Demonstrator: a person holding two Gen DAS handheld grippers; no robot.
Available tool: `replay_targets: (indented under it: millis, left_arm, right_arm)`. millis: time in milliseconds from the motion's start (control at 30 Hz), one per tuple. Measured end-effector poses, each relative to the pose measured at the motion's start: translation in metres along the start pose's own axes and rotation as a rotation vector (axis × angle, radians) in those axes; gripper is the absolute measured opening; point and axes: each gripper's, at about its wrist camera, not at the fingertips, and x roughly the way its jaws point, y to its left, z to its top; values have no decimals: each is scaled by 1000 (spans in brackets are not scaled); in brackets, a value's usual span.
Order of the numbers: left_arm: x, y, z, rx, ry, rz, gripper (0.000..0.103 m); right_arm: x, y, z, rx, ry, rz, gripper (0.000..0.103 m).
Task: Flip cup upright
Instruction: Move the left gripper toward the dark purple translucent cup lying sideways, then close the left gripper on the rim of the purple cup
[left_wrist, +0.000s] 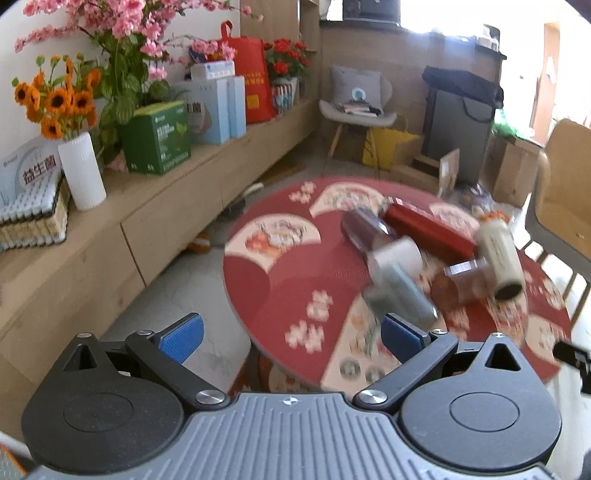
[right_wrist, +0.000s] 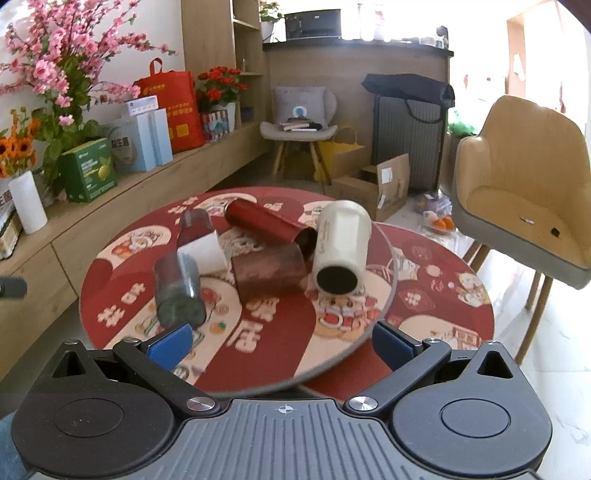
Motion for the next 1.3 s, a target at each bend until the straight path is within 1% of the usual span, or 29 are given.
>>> replay_targets:
  millis: [100, 167, 333, 433, 533, 567, 633, 667, 767, 833, 933, 1000, 1100, 1200, 1300]
  left_arm:
    - [15, -1, 23, -8, -24, 14, 103]
    - [27, -2, 40, -16, -37, 17, 103]
    - [59, -9, 79, -18, -67, 28, 103]
    - [90, -14, 98, -48, -45, 14, 103]
    - [131, -21, 106, -76, -5, 8, 103]
    - [145, -26, 107, -59, 16, 1, 102]
    - [173, -41, 113, -20, 50, 29, 101]
    - [186, -47, 116, -17, 57, 28, 101]
    - [216, -60, 124, -37, 86, -43, 101]
    - [234, -72, 124, -41, 111, -72, 96]
    - [260, -87, 119, -32, 167, -88, 95]
    - [276, -94, 115, -32, 201, -87, 94]
    - [296, -92, 114, -44, 238, -89, 94]
    - [303, -87, 117, -71, 249, -120, 94]
    - [302, -88, 114, -83, 241, -141, 90]
  right_arm:
    - [14, -2, 14, -5, -6, 5, 103]
    - [20, -2, 18, -8, -10, 6, 103]
    - [54, -3, 31, -10, -1, 27, 103]
    - [74, -1, 35, -27, 16, 31, 103]
    - [90, 1, 34, -30, 20, 44, 103]
    - [95, 3, 33, -36, 18, 41, 103]
    - [102, 7, 32, -77, 13, 20, 103]
    - [108, 10, 30, -104, 14, 16, 103]
    - [120, 9, 26, -111, 35, 40, 103]
    - [124, 9, 22, -121, 36, 34, 103]
    - [128, 6, 16, -125, 41, 35, 103]
    - [129, 3, 13, -117, 46, 32, 103]
    - [131, 0, 10, -108, 50, 29, 103]
    - [131, -1, 10, -107, 53, 28, 103]
    - [128, -1, 10, -106, 48, 27, 103]
